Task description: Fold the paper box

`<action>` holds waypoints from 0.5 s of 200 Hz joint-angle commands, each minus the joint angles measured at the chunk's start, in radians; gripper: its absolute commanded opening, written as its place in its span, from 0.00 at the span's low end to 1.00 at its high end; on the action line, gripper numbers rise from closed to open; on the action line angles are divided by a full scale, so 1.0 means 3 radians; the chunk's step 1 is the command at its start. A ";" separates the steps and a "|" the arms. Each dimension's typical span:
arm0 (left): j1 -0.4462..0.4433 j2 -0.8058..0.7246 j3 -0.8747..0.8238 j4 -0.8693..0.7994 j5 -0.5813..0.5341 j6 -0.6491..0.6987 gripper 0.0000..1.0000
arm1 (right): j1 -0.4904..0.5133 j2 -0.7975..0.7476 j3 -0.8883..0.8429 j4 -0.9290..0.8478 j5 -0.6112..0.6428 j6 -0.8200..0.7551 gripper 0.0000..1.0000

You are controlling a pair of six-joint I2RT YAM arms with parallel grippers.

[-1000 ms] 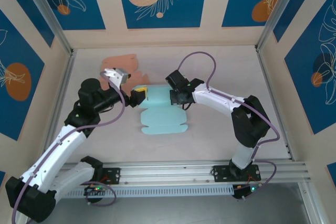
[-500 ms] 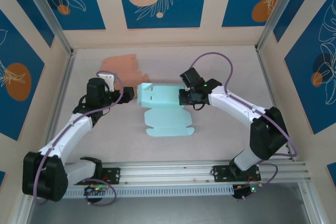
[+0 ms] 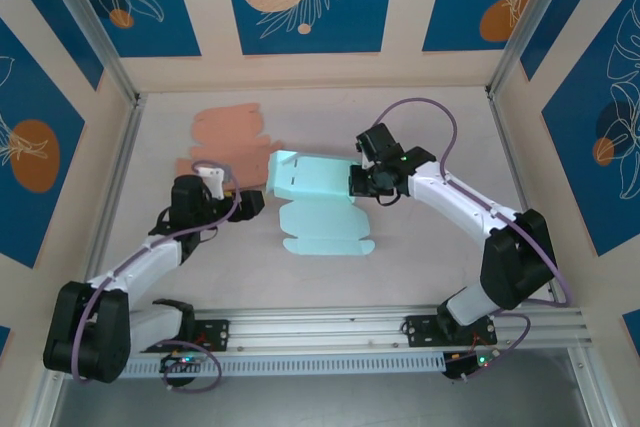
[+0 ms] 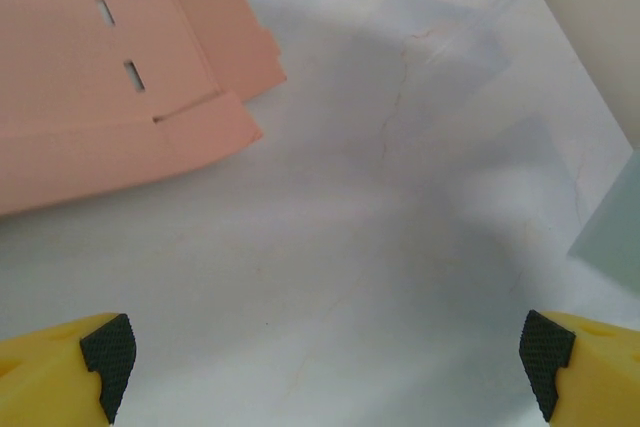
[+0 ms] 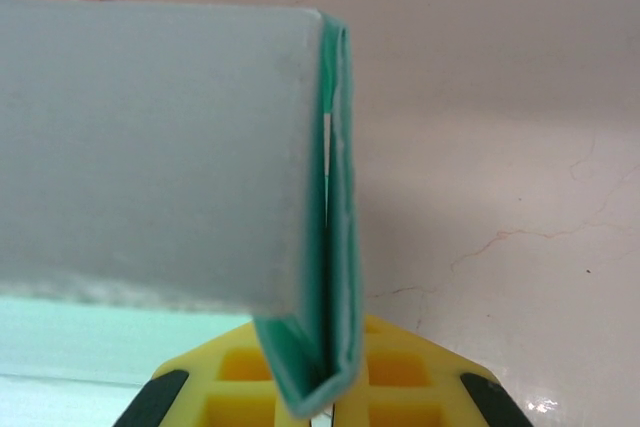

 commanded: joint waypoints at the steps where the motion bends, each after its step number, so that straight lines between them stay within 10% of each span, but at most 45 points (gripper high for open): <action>1: -0.0104 -0.0065 -0.0196 0.0635 0.0216 -0.0142 1.00 | -0.0067 -0.0133 0.0047 -0.0029 -0.0252 -0.0043 0.02; 100: -0.0472 0.0075 -0.0375 0.2041 0.0209 -0.0005 1.00 | -0.0293 -0.0238 -0.0101 0.0168 -0.0821 -0.0103 0.02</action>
